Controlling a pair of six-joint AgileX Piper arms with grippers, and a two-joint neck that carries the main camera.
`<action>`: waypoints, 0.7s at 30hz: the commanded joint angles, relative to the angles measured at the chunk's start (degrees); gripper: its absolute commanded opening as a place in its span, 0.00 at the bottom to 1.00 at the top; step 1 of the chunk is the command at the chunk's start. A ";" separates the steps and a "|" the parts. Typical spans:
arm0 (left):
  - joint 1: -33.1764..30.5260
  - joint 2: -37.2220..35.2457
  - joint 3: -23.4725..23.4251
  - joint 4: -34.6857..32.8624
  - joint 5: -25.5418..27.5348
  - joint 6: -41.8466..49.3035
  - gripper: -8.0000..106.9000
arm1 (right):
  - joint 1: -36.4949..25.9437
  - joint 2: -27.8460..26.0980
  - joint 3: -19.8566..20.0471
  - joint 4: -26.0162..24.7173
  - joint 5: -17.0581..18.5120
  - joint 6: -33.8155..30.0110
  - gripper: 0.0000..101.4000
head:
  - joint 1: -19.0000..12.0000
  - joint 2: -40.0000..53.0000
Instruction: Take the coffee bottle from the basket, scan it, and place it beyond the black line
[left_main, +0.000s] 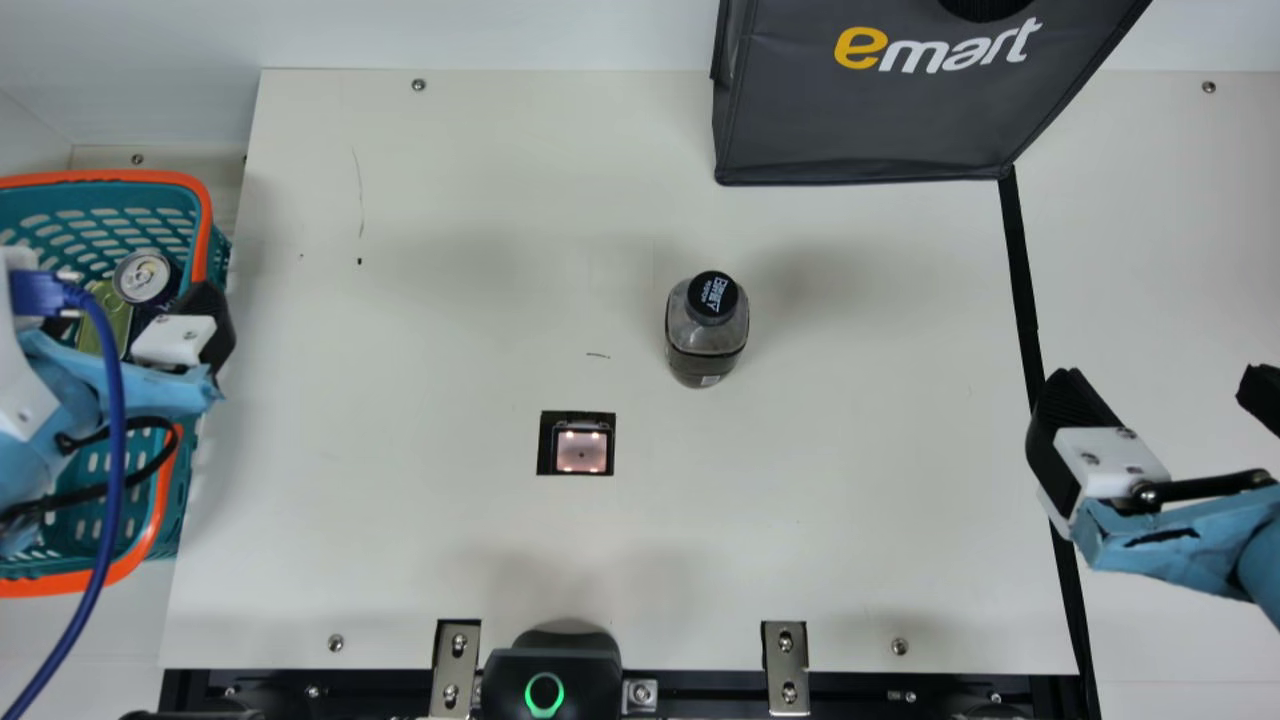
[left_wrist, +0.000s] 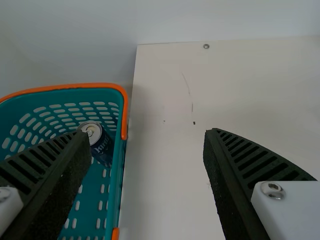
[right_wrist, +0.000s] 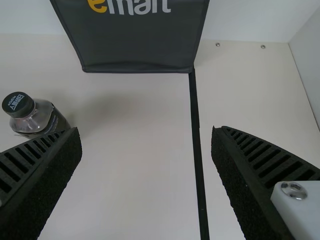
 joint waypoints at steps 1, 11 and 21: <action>0.27 -0.49 0.21 0.12 0.28 -0.20 0.85 | 0.00 0.00 0.00 0.00 0.00 0.00 0.90 | -1.48 0.00; 1.76 -3.29 1.84 0.23 0.57 -1.66 0.85 | 0.00 0.00 0.00 0.00 0.00 0.00 0.90 | -1.48 0.00; 2.41 -5.72 4.03 -0.69 -0.47 -2.85 0.85 | 0.00 0.00 0.00 0.00 0.00 0.00 0.90 | -1.48 0.00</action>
